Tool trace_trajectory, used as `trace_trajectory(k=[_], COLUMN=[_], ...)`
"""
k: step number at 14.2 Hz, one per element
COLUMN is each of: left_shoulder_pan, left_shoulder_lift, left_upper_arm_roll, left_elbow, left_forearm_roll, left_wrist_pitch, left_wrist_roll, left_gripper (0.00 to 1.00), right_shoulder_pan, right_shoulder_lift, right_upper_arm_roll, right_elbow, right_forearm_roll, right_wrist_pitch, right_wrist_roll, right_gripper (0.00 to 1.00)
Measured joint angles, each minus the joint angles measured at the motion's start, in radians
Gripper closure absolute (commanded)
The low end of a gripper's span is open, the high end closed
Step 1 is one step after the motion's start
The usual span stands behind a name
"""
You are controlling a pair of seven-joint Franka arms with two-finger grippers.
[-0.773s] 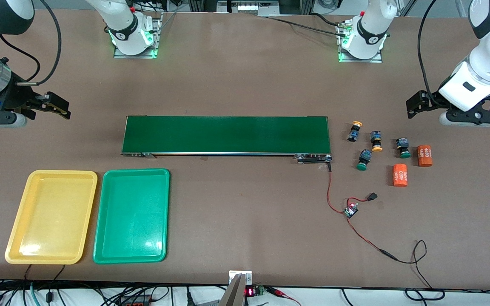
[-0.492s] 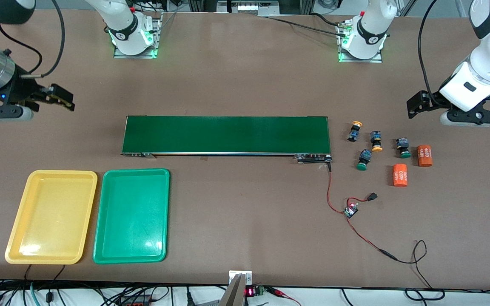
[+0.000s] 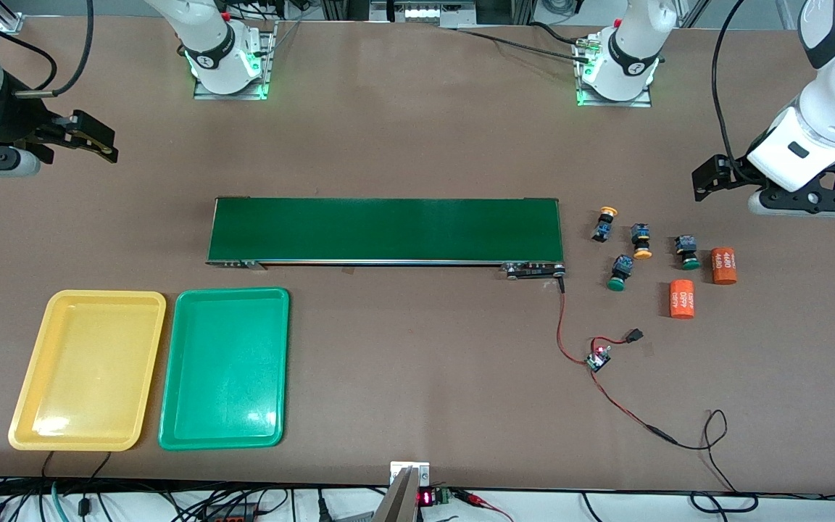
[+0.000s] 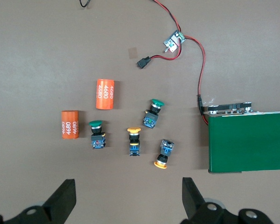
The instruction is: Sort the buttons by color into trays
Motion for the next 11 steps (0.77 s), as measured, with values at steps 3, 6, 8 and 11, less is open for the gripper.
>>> trace_trajectory(k=[3,6,8,11], left_shoulder_pan=[0.000,0.000,0.002,0.037], left_shoulder_lift=[0.036,0.125,0.194,0.300], left_upper_arm_roll=[0.000,0.001,0.007,0.014], left_elbow=[0.030,0.052,0.057,0.060], left_forearm_roll=[0.000,0.000,0.002,0.013], left_wrist_pitch=[-0.001,-0.024,-0.009,0.103], left_wrist_roll=[0.000,0.000,0.000,0.016], left_gripper=[0.00,0.00,0.00,0.00], right_shoulder_pan=[0.001,0.003,0.003,0.003], right_shoulder_lift=[0.022,0.055,0.098,0.155], right_upper_arm_roll=[0.000,0.000,0.000,0.000], right_elbow=[0.000,-0.001,-0.001,0.000], right_forearm_roll=[0.000,-0.003,-0.004,-0.004], right_wrist_pitch=[0.016,0.027,0.032,0.034], right_wrist_roll=[-0.001,-0.002,-0.003,-0.003], right_gripper=[0.00,0.00,0.00,0.00])
